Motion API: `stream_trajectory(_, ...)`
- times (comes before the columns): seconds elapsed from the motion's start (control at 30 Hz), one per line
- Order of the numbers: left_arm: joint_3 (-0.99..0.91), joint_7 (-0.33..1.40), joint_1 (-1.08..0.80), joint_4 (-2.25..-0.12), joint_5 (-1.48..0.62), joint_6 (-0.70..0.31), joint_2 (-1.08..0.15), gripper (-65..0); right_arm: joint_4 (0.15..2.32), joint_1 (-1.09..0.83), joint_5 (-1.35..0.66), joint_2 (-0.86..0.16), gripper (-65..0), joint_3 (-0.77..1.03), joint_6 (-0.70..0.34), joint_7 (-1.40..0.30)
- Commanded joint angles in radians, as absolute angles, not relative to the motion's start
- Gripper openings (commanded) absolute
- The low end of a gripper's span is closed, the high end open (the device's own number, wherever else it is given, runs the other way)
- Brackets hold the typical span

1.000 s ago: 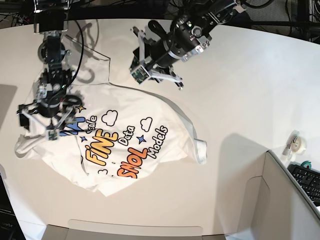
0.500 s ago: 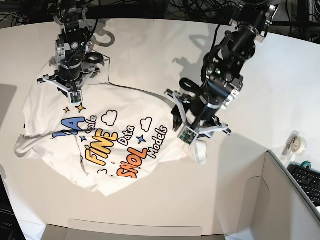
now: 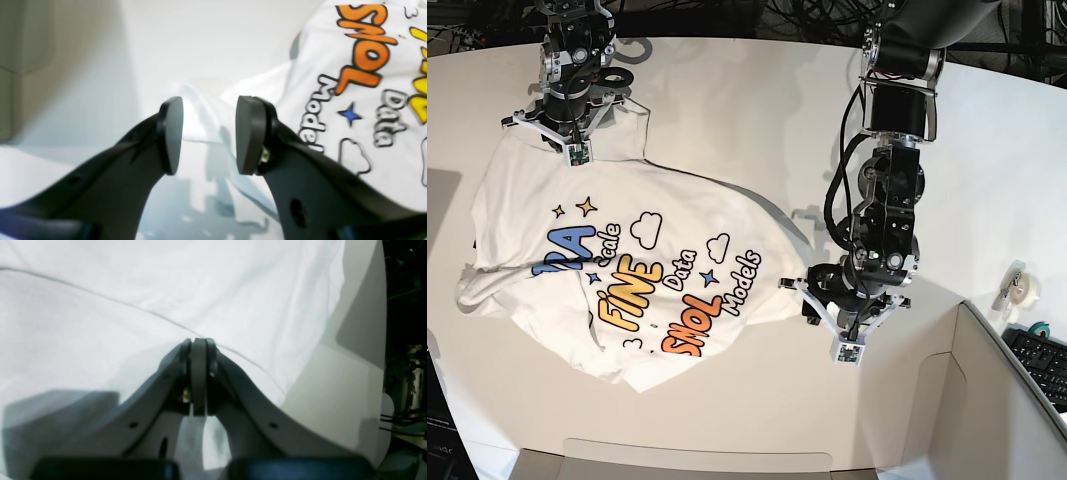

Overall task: Layout the t-shirt on the table in an organized manner, then fold the t-shirt properly
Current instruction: 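Grasp the shirt collar with the right gripper and hem edge with the left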

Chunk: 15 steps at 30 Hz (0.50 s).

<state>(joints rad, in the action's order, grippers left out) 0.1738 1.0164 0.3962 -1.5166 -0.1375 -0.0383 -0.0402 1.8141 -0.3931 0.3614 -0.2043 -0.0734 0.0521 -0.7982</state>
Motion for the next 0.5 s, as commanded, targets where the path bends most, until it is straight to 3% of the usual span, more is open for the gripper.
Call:
stream_trajectory(0.0,0.15,0.993,0.424,-1.514,-0.134,-0.035,-0.028,-39.4,1.816,-0.403,0.343,-0.211,-65.0,-0.073,0.042,-0.851)
stream_trajectory(0.47,0.076,0.932,0.453,-1.386,-0.137,-0.036,0.013,-39.4,1.816,-0.401,0.344,-0.211,-65.0,-0.074,0.042,-0.852)
